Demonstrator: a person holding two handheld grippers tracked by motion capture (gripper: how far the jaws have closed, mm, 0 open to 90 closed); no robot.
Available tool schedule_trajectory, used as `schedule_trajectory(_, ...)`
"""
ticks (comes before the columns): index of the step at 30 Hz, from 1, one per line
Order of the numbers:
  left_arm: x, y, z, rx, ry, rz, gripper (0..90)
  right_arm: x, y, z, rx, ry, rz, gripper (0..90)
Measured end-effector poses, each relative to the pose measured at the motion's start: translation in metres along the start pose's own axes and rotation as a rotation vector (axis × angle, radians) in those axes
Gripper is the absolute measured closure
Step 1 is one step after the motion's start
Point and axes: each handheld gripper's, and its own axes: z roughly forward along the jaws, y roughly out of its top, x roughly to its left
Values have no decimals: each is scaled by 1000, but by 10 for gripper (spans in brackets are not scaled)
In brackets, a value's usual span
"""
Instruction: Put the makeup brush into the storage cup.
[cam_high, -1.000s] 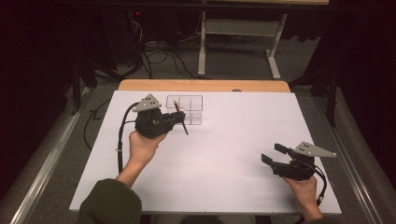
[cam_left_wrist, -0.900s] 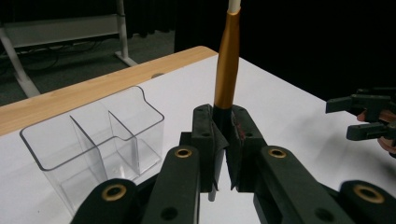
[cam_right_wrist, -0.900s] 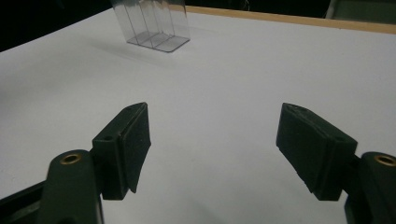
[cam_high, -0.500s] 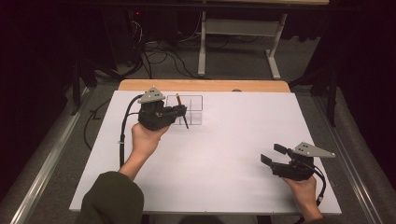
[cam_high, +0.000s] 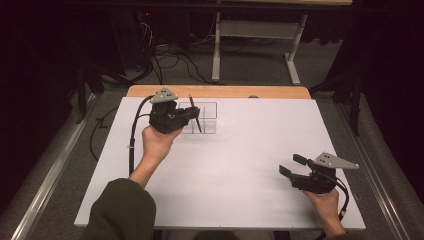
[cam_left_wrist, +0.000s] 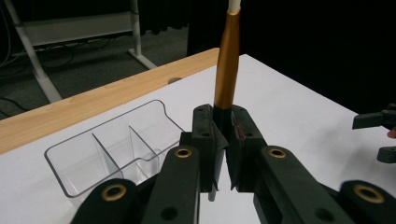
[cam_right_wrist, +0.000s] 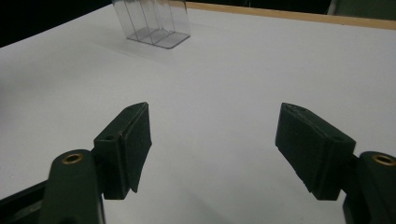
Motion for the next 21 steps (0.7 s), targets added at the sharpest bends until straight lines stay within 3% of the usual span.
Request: schedule_trajectory(21,10,12,22,37,55,2,826,1,0,0,-4,1,-4,290)
